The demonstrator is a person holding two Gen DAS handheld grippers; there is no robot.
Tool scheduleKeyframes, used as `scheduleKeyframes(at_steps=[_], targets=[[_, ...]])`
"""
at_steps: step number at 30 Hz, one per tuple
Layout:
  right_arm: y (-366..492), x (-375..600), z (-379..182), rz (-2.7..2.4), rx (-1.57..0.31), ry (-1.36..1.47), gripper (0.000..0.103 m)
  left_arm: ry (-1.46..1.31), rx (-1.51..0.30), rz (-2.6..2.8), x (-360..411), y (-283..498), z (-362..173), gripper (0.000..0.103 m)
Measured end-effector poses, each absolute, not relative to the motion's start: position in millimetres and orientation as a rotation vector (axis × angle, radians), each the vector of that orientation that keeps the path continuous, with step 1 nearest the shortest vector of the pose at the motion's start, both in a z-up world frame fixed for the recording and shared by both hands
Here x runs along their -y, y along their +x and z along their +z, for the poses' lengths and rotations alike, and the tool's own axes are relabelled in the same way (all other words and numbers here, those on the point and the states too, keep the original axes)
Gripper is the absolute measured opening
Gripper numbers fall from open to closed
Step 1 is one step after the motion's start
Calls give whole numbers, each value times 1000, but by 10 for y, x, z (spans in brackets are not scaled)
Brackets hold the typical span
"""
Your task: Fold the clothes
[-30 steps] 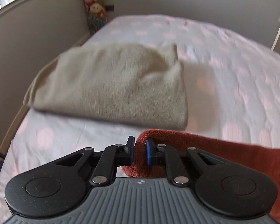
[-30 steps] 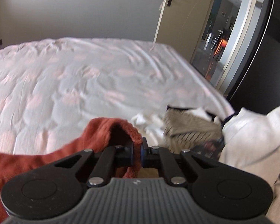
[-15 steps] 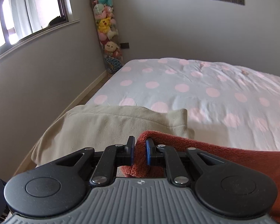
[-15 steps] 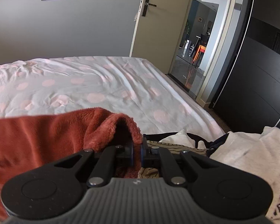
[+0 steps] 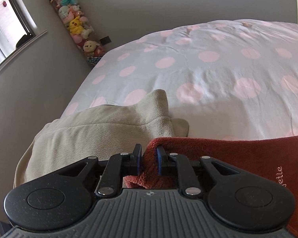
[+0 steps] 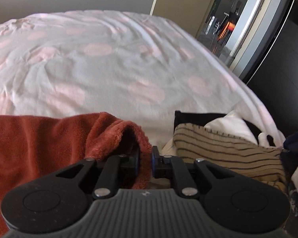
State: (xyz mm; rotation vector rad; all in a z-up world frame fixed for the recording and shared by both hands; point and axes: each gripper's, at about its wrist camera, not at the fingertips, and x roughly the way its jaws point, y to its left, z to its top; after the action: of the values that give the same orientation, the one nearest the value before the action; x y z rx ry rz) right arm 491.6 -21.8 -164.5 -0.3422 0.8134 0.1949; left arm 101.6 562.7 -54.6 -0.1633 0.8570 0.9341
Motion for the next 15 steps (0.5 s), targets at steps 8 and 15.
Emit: scheduleKeyframes(at_steps=[8,15], targets=[[4855,795,-1306,168,-873,50,81,-233,-811,859,-5662,992,-600,34],[4618,950,-1183,235,-867,237,83,-202,-769,821,-5383,794,-303,52]])
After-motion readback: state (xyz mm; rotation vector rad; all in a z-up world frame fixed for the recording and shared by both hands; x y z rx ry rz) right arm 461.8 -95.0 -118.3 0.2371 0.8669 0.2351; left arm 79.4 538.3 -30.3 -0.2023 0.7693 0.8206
